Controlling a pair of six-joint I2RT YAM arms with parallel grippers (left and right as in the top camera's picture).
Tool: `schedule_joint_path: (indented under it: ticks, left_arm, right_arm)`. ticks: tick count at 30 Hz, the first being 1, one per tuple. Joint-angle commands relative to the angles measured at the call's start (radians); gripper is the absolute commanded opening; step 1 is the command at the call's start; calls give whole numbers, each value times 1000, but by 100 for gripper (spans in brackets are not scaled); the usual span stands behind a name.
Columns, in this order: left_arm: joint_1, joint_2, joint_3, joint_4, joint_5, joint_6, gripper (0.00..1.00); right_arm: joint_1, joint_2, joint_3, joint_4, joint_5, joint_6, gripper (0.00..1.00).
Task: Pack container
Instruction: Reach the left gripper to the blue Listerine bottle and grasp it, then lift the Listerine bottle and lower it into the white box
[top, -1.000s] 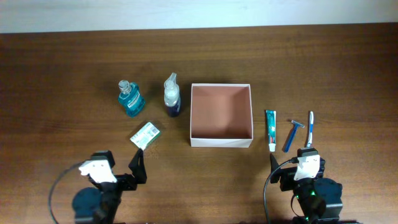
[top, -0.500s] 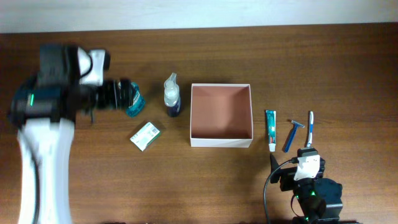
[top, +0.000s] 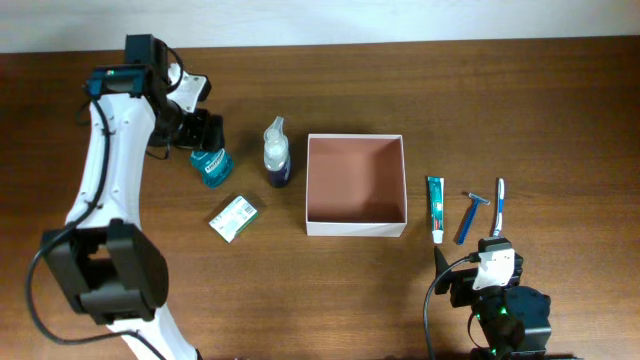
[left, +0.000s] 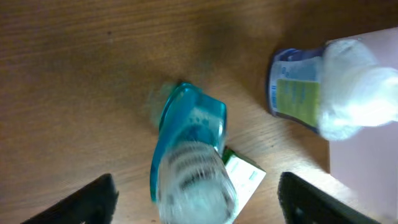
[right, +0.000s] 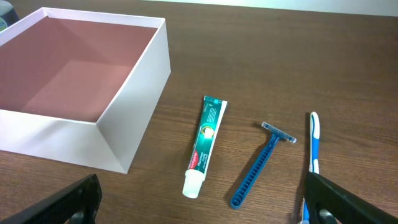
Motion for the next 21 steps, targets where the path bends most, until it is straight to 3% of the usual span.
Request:
schedule_joint_path:
  ticks: [1, 4, 6, 12, 15, 17, 21]
  left_arm:
    - [2, 43, 23, 7, -7, 74, 76]
    - [-1, 78, 23, 9, -7, 98, 75]
    - [-3, 93, 23, 9, -7, 98, 67]
    - [-4, 101, 23, 21, -7, 98, 55]
    - [-4, 101, 23, 24, -7, 97, 38]
    - [-4, 101, 24, 15, -6, 97, 22]
    - [-4, 95, 72, -64, -6, 80, 13]
  right_arm:
    - [-7, -6, -6, 3, -2, 5, 99]
    - [-7, -6, -6, 3, -2, 5, 99]
    - [-7, -6, -6, 3, -2, 5, 99]
    - [-7, -6, -6, 3, -2, 5, 99]
    - [-7, -6, -6, 3, -2, 5, 99]
    - [-7, -6, -6, 3, -2, 5, 99]
    - [-7, -6, -6, 3, -2, 5, 99]
